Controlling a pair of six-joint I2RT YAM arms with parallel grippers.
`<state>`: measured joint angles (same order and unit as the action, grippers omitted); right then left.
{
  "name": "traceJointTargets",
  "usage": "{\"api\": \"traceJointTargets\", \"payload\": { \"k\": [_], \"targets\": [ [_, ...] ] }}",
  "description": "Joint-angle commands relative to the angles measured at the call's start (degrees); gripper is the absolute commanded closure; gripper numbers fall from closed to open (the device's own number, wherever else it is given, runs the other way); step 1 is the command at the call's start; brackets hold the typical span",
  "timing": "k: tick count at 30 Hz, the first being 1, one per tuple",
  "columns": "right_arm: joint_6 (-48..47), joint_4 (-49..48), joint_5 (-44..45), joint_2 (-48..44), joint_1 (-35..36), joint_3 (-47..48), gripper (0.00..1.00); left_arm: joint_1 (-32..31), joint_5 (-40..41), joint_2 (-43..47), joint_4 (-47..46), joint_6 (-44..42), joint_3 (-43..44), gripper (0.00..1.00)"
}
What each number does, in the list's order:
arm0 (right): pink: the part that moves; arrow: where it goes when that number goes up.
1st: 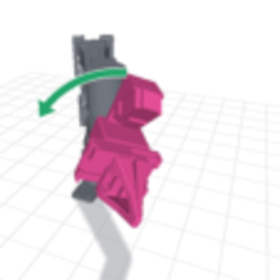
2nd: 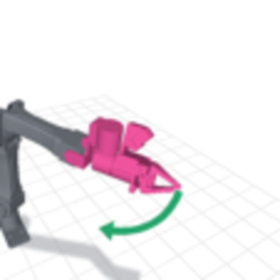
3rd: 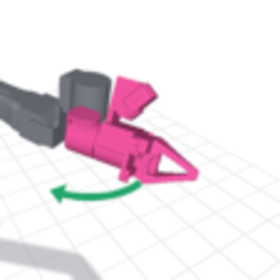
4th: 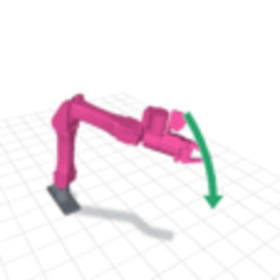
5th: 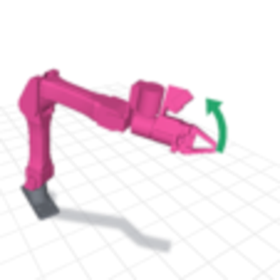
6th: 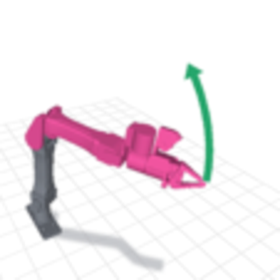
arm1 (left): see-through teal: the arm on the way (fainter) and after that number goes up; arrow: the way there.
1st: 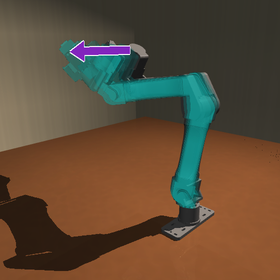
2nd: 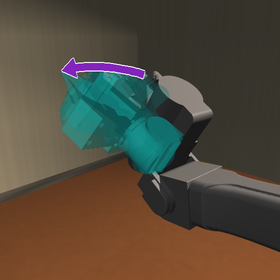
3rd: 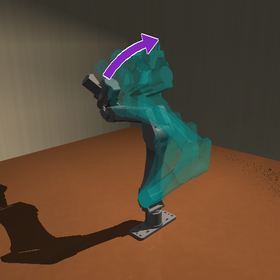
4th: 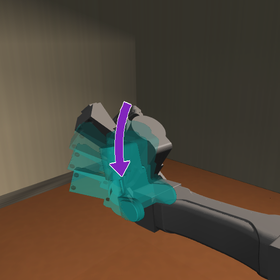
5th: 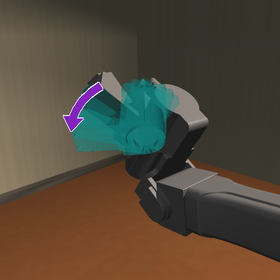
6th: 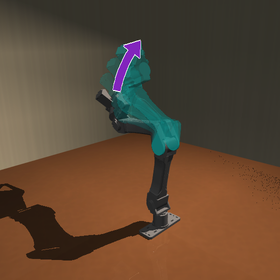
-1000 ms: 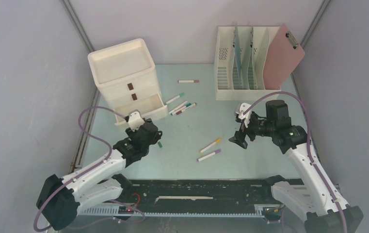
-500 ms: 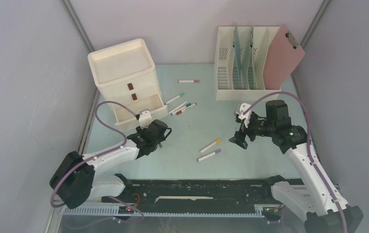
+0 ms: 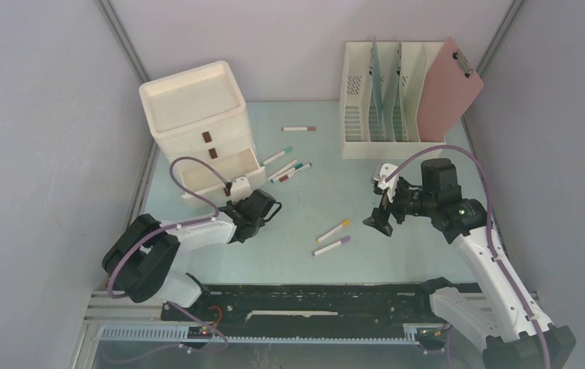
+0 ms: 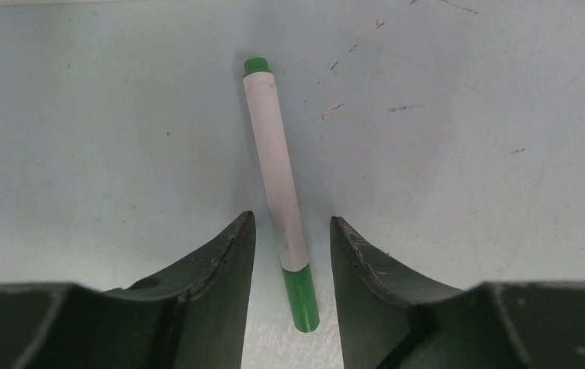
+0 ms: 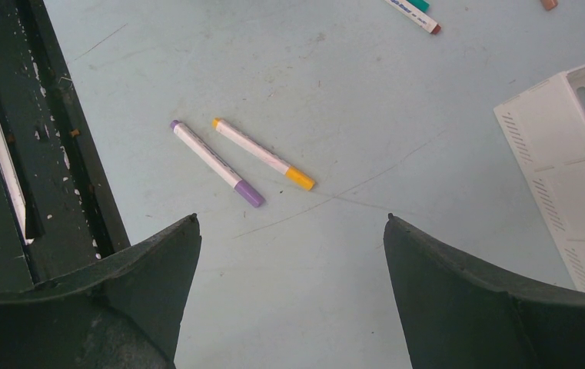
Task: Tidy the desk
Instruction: Pick up the stationery from the center of the board.
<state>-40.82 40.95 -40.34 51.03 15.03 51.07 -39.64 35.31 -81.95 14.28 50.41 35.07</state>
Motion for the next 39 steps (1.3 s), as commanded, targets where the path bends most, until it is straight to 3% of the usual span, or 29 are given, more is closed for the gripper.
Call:
{"api": "traceJointTargets", "payload": {
  "k": [1, 9, 23, 31, 39],
  "targets": [
    [-0.7, -0.2, -0.4, -0.1, 0.2, 2.2, 0.04, -0.3, 1.0, -1.6, -3.1, -0.5, 0.8, 0.53],
    [-0.7, -0.3, -0.5, -0.2, 0.1, 2.1, 0.04, -0.3, 1.4, -5.1, -5.0, -0.6, 0.6, 0.58],
    [-0.7, -0.1, -0.6, -0.6, 0.1, 2.2, 0.04, -0.3, -2.7, -4.5, -9.5, 0.4, -3.9, 0.82],
    [-0.8, -0.3, -0.4, -0.6, 0.2, 2.2, 0.04, -1.0, -5.4, 1.4, -10.2, -4.9, -5.6, 0.99],
    [-0.7, -0.3, -0.5, -0.8, 0.1, 2.2, 0.04, -2.6, -6.0, 10.9, -10.2, -13.1, -6.9, 1.0]
  ]
}}
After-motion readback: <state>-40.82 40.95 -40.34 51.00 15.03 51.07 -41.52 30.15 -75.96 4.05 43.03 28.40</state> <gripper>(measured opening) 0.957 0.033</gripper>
